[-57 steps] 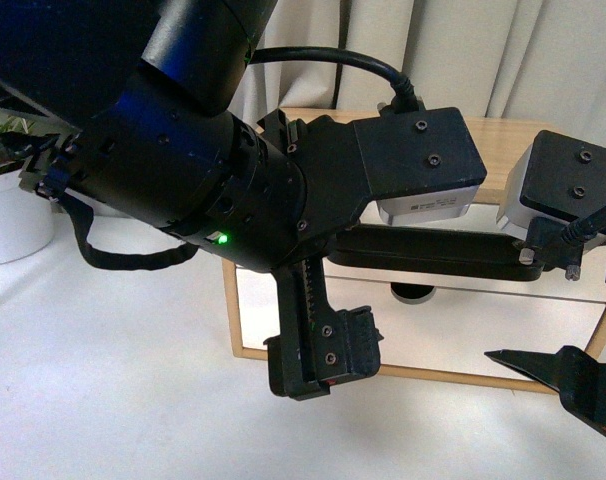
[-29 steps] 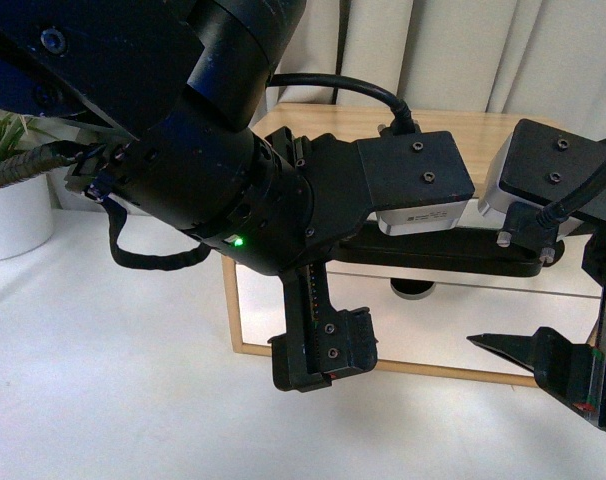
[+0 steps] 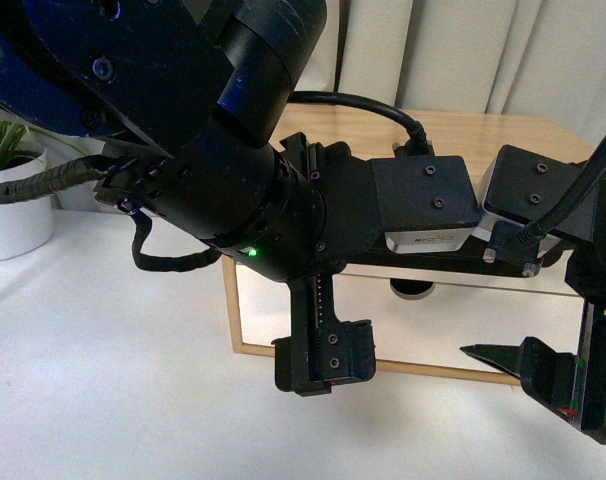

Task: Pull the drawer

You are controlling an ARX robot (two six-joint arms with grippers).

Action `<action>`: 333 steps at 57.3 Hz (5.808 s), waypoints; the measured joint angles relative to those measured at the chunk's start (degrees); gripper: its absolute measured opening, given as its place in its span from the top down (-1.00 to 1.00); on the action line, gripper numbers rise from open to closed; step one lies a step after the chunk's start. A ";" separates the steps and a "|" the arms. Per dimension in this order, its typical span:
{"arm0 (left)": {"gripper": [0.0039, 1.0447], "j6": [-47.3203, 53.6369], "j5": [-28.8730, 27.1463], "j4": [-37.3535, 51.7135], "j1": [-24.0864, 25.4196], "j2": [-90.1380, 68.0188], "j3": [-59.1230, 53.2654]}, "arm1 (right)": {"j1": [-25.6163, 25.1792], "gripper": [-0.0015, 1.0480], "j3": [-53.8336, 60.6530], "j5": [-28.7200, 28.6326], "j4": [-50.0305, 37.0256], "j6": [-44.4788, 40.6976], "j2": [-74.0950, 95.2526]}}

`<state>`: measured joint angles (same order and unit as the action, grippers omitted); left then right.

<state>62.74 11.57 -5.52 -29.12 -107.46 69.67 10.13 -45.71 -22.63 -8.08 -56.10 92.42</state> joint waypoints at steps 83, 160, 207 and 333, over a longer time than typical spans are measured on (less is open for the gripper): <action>-0.88 9.90 -0.55 -12.44 -1.99 1.33 0.52 | 0.15 -0.83 -6.29 -2.51 20.13 -11.87 0.13; -0.88 11.28 10.56 3.26 -2.64 22.34 -22.03 | -0.66 -0.83 9.16 -8.37 17.31 -12.39 -17.46; -0.88 -55.30 -7.58 23.08 19.43 63.69 -50.77 | -30.71 -0.83 33.22 -9.53 -7.30 36.83 -62.99; -0.88 -63.06 -11.58 5.42 29.00 107.23 -69.18 | -10.34 -0.83 45.31 22.40 8.26 55.47 -92.19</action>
<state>-0.32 -0.01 -0.10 -0.12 -0.23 0.49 -0.21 -0.40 -0.23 0.19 -0.62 0.23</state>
